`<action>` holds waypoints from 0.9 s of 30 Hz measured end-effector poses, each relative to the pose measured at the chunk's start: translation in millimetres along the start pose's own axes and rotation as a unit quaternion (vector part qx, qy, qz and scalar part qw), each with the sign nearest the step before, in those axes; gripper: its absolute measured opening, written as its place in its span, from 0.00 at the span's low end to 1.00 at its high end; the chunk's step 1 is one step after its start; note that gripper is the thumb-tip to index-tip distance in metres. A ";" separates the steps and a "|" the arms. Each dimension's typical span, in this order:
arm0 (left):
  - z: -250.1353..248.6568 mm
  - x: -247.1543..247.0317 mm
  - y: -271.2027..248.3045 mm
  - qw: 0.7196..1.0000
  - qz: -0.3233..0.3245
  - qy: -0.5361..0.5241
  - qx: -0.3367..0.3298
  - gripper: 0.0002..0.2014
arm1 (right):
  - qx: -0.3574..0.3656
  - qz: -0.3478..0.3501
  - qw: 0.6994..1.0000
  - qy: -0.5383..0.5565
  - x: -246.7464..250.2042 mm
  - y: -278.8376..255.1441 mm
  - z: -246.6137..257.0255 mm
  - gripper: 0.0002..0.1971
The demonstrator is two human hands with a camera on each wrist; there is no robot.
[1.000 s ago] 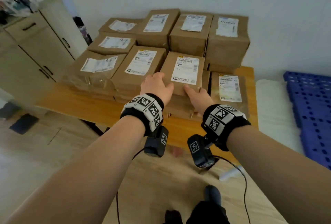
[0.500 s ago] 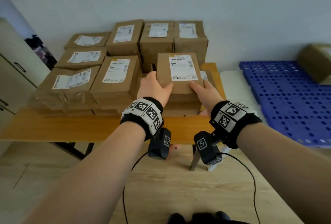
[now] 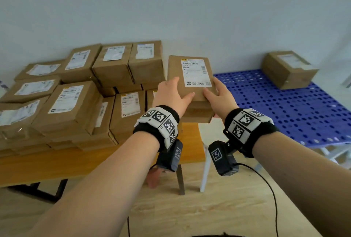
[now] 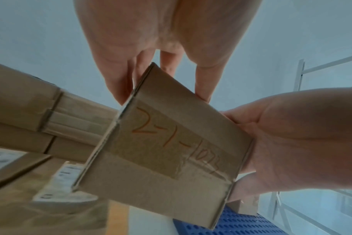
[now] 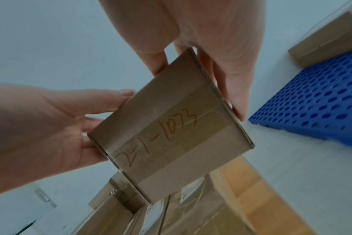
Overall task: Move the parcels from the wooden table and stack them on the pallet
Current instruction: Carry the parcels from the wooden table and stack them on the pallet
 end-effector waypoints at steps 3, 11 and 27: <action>-38.0 -26.5 15.1 1.000 -0.003 0.001 0.003 0.35 | 0.013 -0.005 1.000 -0.020 44.4 17.2 -6.8 0.30; -108.5 -110.8 51.3 0.999 0.027 -0.015 0.014 0.34 | 0.013 -0.015 0.998 -0.051 142.8 64.8 -39.3 0.26; -111.8 -213.0 162.3 0.991 0.127 -0.033 -0.006 0.38 | -0.042 -0.067 0.995 -0.062 202.1 172.5 -55.4 0.26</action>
Point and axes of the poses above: each hand's wrist, its own y-axis towards the middle knuckle, its own x-axis out of the back of the hand, z = x × y, the point moved 7 cm from there along y, towards the middle knuckle, and after that the axes turned 15 degrees about -x, right-handed, at the moved point
